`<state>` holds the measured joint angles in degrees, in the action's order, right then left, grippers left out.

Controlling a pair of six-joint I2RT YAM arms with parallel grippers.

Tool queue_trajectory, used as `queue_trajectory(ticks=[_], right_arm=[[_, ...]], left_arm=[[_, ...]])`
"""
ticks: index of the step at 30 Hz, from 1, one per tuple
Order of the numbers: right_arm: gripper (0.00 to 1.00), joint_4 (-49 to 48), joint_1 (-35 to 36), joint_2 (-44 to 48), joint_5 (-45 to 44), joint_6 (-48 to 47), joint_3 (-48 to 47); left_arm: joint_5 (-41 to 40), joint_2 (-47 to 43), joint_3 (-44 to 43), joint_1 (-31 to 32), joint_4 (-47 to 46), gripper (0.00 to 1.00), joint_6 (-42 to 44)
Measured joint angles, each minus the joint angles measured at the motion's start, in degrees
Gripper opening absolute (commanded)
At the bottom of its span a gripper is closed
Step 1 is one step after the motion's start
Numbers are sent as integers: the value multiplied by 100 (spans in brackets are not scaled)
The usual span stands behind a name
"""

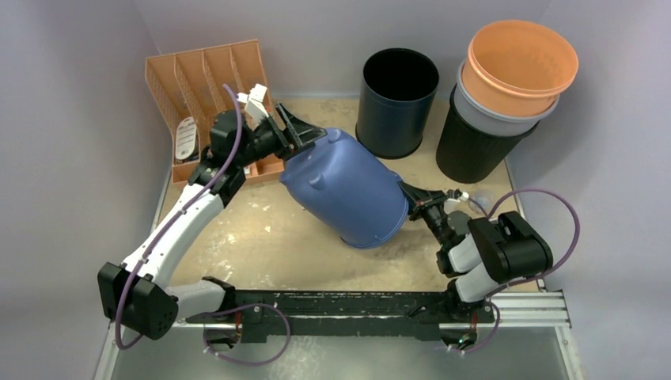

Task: Turn the large container upside down
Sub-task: Turn the container upside down at the center of the board.

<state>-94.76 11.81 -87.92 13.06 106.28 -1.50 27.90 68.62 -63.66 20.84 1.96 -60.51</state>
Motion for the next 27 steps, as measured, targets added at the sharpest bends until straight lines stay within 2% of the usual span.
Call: queue_trajectory(ticks=[4,10,20,22,27], right_arm=[[0,-4,-7,-542,168,-68,-210],[21,-4,-37,-1021,404,-164,-448],[48,162,-46,-1648,927,-1012,-546],[54,234,-44,-1657,999,-1126,-527],[61,415,-31,-1209,1113,-1497,-492]], left_arm=[[-7,103,0,101,-50,73,0],[-13,76,-57,101,-50,73,4],[-20,-96,-197,101,31,74,11],[-31,-98,-247,101,52,74,13],[-162,-98,-496,101,372,74,210]])
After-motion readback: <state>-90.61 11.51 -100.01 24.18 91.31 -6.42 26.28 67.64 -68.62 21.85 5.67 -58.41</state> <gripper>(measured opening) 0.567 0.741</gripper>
